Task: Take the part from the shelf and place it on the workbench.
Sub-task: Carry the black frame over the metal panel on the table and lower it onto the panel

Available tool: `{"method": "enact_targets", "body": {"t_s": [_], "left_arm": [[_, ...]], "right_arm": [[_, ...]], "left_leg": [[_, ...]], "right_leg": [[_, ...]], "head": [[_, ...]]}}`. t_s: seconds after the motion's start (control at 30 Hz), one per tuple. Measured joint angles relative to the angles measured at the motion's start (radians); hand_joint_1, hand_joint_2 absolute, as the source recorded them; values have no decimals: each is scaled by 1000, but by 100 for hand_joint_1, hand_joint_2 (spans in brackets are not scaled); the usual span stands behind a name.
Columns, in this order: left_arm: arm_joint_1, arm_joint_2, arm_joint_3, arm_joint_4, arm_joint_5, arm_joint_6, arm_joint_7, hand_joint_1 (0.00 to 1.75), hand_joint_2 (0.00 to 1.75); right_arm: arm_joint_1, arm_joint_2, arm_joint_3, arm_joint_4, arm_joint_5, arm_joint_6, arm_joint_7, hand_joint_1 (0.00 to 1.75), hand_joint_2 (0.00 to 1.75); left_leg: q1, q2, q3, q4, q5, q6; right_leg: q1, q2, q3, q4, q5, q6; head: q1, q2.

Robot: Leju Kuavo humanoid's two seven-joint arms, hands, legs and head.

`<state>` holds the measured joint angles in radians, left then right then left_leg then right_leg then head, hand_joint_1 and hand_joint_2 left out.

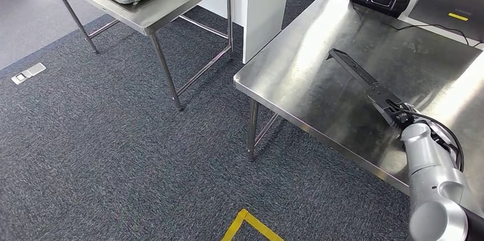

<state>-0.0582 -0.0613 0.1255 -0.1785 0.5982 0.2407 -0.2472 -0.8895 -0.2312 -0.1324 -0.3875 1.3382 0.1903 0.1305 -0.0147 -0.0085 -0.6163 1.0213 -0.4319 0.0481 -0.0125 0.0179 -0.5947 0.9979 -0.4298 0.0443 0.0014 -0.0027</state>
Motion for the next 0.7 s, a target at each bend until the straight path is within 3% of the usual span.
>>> {"method": "enact_targets", "body": {"t_s": [0.27, 0.37, 0.43, 0.57, 0.63, 0.7], "left_arm": [[0, 0, 0, 0, -1, -8, 2, 0, 0], [0, 0, 0, 0, -4, -11, 4, 0, 0], [1, -2, 0, 0, -4, -13, 1, 0, 0], [3, -9, 0, 0, -4, -4, -10, 0, 0], [3, -12, 0, 0, -4, 3, -13, 0, 0], [3, -15, 0, 0, -4, 8, -14, 0, 0]], "right_arm": [[-3, -5, 0, 8, -4, 8, -5, 0, 0], [-2, -10, 2, 6, -2, -42, -10, 0, 0], [7, -11, 11, -7, 8, -172, -10, 0, 0], [47, -18, 44, -83, 56, -577, 17, 0, 0], [68, -24, 55, -122, 73, -689, 25, 0, 0], [86, -28, 58, -149, 84, -740, 26, 0, 0]], "left_leg": [[0, 0, 0, 0, 0, 0], [0, 0, 0, 0, 0, 0], [0, -1, 0, 0, 0, 0], [0, -1, -1, 0, 0, 0], [0, 0, 0, 0, 0, 0], [0, 1, 0, 0, 0, 0]], "right_leg": [[0, 0, 0, 0, 0, 0], [0, 0, 0, 0, 0, 0], [0, -1, 0, 0, 0, 0], [0, -1, 0, 0, 0, 0], [0, -1, 0, 0, 0, 0], [0, 0, -1, 0, 0, 0]], "head": [[0, 0], [0, 0], [0, 0], [0, 0], [0, 0], [0, 0]]}}
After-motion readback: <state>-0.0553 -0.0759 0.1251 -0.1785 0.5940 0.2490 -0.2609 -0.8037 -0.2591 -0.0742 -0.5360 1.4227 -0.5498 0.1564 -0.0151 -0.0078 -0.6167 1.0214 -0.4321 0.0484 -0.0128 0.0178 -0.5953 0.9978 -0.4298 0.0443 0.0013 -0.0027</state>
